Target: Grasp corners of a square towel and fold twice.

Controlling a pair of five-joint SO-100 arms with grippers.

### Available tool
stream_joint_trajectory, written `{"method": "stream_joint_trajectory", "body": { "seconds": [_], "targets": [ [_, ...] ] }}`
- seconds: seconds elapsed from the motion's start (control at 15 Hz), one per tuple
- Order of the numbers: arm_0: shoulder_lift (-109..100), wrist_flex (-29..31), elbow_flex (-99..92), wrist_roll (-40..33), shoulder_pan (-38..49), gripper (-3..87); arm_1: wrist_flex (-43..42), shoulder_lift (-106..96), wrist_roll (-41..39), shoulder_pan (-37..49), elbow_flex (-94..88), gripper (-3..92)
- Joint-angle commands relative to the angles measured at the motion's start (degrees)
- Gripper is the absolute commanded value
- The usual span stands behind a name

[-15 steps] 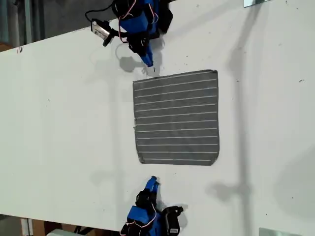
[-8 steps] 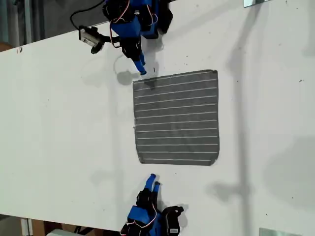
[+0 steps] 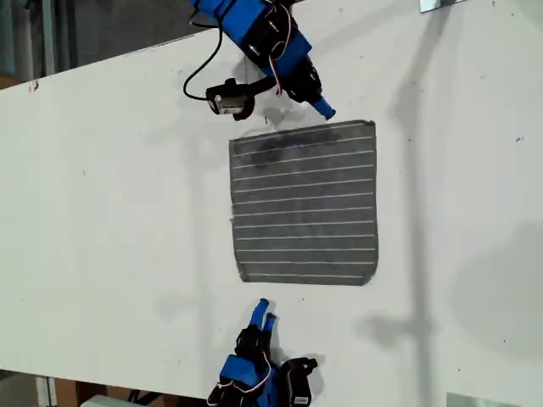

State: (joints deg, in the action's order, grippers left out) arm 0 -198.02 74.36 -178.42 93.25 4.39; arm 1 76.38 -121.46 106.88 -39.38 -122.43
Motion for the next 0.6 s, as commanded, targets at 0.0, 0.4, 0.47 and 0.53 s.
{"method": "stream_joint_trajectory", "body": {
  "seconds": [0.0,0.4,0.47,0.53],
  "targets": [
    [0.0,-0.44,-0.44,0.0,0.97,21.8,-6.33,9.23,2.37,-5.45,8.7,26.4],
    [-0.09,-0.44,-0.44,-0.97,0.26,21.6,-30.76,27.86,3.16,-8.17,6.86,25.2],
    [-0.18,-0.44,-0.44,-1.14,0.18,21.4,-33.4,30.32,2.02,-7.56,6.68,25.5],
    [-0.18,-0.53,-0.44,-1.14,0.0,21.4,-34.89,32.34,1.32,-7.21,6.68,26.6]
  ]
}}
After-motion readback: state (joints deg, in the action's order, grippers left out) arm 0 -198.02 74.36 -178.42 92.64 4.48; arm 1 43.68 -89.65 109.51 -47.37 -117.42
